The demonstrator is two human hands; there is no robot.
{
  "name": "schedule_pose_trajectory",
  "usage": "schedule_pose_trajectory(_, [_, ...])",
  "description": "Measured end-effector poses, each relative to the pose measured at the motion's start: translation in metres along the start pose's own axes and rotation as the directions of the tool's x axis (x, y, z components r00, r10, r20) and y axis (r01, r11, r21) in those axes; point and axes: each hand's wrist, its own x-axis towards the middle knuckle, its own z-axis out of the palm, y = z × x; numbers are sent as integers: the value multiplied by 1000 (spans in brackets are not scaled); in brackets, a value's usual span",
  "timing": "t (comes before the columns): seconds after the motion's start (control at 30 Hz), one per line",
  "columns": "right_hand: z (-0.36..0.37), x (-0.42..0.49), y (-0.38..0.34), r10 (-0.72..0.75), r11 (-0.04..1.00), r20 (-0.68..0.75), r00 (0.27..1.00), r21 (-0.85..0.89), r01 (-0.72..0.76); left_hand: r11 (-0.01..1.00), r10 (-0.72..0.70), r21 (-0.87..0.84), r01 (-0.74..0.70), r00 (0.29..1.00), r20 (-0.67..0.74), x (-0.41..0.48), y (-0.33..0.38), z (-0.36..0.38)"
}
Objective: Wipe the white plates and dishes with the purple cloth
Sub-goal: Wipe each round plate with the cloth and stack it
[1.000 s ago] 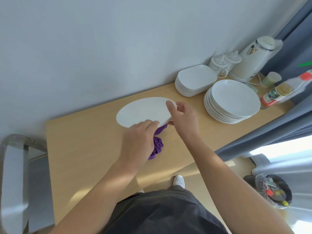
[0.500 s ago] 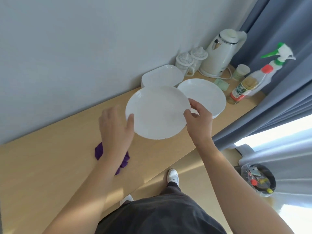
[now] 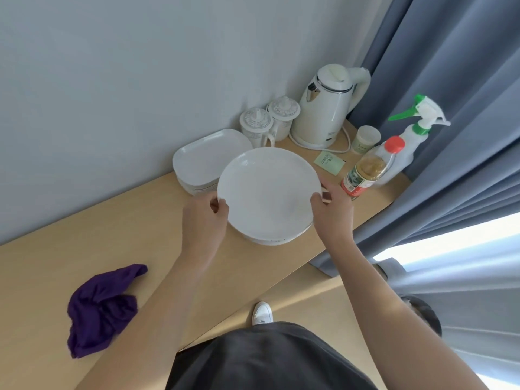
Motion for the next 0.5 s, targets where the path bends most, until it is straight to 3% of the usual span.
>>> schedule_pose_trajectory(0.5, [1,36,33,-42,992,54,998,-119,48,980,-49,190,56,998,-44,2,-3,34])
